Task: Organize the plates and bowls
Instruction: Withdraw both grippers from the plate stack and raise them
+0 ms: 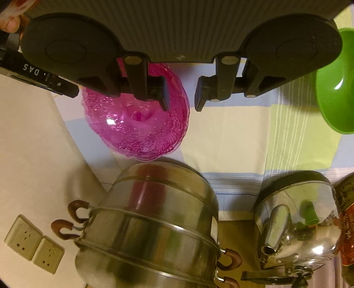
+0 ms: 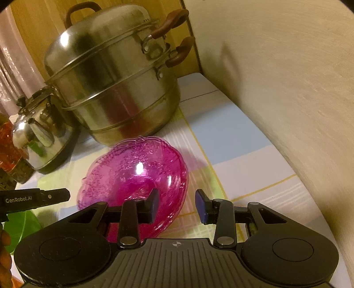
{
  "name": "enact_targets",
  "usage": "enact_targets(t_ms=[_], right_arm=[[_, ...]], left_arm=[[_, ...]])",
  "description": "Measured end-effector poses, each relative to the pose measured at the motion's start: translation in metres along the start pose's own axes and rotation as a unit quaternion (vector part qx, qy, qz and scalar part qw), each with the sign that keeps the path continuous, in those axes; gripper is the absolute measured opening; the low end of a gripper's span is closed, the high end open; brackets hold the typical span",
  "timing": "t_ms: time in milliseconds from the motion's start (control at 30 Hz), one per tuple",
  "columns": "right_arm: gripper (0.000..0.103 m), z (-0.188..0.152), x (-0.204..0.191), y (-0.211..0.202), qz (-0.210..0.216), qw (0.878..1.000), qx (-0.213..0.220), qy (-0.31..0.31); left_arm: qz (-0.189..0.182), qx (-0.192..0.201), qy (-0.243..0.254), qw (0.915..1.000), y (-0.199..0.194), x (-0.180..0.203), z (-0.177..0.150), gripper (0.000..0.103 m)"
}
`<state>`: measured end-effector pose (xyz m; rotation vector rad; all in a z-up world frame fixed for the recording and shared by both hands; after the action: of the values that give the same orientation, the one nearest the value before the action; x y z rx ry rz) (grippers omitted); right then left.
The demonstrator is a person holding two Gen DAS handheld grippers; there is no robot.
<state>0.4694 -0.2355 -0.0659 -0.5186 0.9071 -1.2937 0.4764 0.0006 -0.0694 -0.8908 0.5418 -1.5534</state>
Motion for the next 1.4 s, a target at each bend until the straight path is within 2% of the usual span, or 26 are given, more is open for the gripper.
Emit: enact_targets(t_ms=[300,467,667,1033,1400], right_arm=[[0.037,-0.011,-0.017,-0.063,0.018,1.0,0.0,0.013],[0.038,-0.026,-0.032,-0.1,0.022,1.0,0.009,-0.006],[0.038,-0.052,-0.04,-0.137,0.024,1.0,-0.001,-0.005],[0.039,-0.101,-0.054,-0.19,0.035,0.999,-0.02,0.005],[0.049,-0.139,-0.071,-0.214,0.039,0.999,-0.034,-0.006]], left_arm=[[-0.019,0.034,-0.033,0.9987,-0.07,0.004,-0.024,0.026],[-0.021,0.053,-0.055,0.9969,-0.113,0.003,-0.053,0.03],[-0.018,0.07,-0.069,0.995,-0.157,0.004,-0.092,0.037],[-0.006,0.095,-0.067,0.9932,-0.222,0.002,-0.153,0.058],[0.022,0.107,-0.049,0.9928,-0.262,-0.015,-0.19,0.062]])
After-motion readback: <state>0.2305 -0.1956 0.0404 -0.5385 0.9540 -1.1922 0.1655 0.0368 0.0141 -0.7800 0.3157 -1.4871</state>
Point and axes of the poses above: each gripper's, at about its wrist camera, not at the fingertips, and y roughly the way its jaws point, x to its right, z to its top, the point moved 4 cm from there along y, roughly the way its jaws point, and after that the axes turned 2 degrees about -z, right-handed, at the moved point
